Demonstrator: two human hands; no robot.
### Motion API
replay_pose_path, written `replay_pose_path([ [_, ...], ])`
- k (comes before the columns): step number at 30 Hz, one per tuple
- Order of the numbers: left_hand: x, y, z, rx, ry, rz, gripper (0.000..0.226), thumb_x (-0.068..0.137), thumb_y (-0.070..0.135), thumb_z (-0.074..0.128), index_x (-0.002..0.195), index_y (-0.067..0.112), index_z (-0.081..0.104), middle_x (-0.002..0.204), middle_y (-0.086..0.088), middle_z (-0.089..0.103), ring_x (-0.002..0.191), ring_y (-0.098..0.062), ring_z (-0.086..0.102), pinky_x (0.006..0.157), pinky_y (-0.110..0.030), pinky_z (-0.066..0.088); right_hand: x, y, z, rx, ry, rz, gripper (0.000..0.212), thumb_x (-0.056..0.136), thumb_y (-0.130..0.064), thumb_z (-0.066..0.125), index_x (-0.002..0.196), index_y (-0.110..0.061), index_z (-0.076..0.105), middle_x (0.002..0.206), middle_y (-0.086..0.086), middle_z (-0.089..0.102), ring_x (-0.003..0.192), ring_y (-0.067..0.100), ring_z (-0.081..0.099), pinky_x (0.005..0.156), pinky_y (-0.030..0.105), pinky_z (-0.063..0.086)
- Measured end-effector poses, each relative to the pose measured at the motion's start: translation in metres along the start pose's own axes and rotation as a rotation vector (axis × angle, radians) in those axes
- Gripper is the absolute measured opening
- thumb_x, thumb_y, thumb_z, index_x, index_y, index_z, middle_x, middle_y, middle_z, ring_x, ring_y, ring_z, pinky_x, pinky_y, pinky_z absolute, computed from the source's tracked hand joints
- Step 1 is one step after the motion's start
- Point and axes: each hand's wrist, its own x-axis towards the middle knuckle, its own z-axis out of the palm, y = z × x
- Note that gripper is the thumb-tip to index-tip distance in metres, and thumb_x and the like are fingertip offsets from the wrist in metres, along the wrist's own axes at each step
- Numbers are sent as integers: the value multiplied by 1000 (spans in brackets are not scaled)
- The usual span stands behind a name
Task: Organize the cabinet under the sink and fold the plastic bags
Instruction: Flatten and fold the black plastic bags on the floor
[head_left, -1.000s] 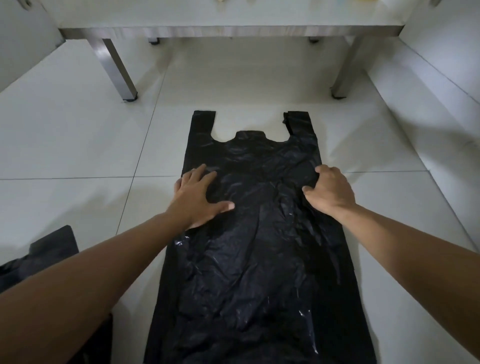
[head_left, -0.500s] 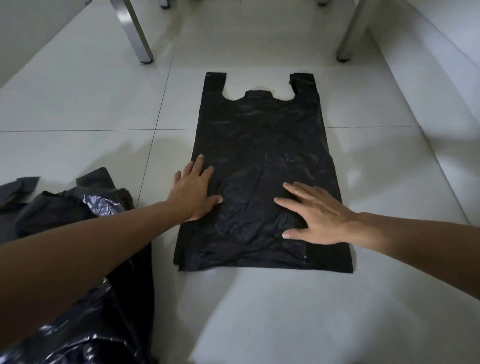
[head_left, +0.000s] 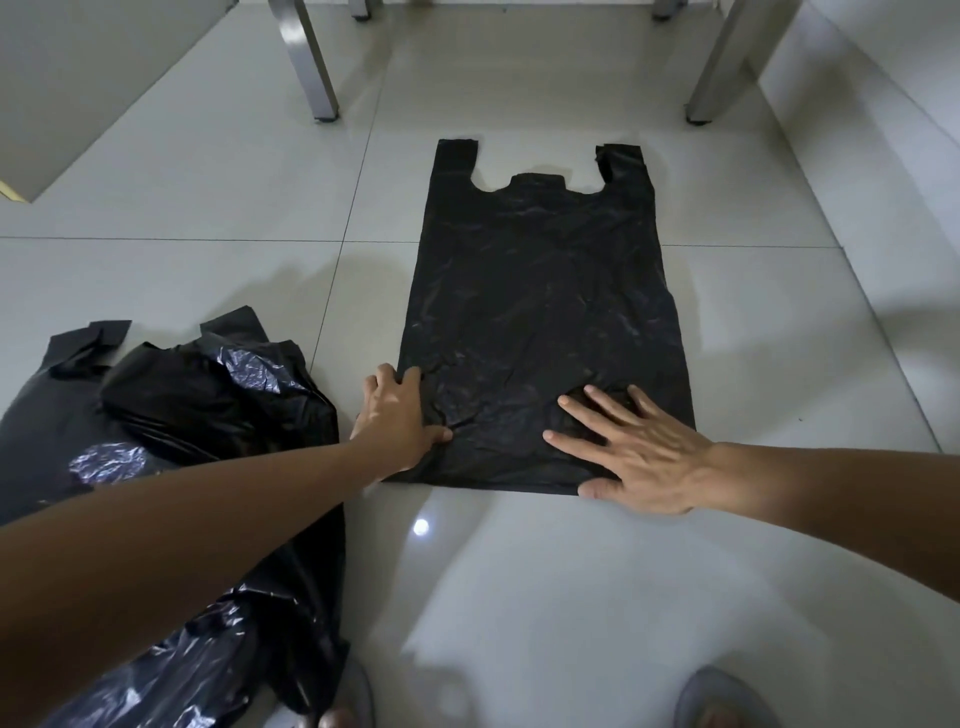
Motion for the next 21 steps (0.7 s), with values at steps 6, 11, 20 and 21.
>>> replay_pose_path([
  [6,-7,-5,3,34,62,79,69,90,33,65,144,11,28,144,-17,25,132,-34,27,108,-45,33,-5,-10,11,-67,59,-47,76,88,-75,-2,154,-37,-4,164,6,-7,150,37,-1,110,70,21],
  [11,-18,-1,20,314,78,322,71,96,51,35,154,19,9,160,-11,-15,148,-32,-1,120,-48,10,-8,-7,22,-119,69,19,72,96,-68,11,154,-29,26,161,10,25,144,39,29,96,70,41],
  [20,-12,-12,50,419,-140,381,93,64,77,-31,143,27,-36,153,-2,-38,141,-22,-35,117,-49,-15,-9,8,39,-124,145,12,72,97,-68,13,157,-28,18,163,9,18,147,38,20,104,69,33],
  [21,-11,-14,50,404,-145,373,93,64,78,-30,141,27,-37,152,-1,-40,140,-22,-36,117,-49,-16,-10,10,39,-112,150,13,72,97,-68,14,157,-28,17,163,9,16,147,38,18,105,69,32],
])
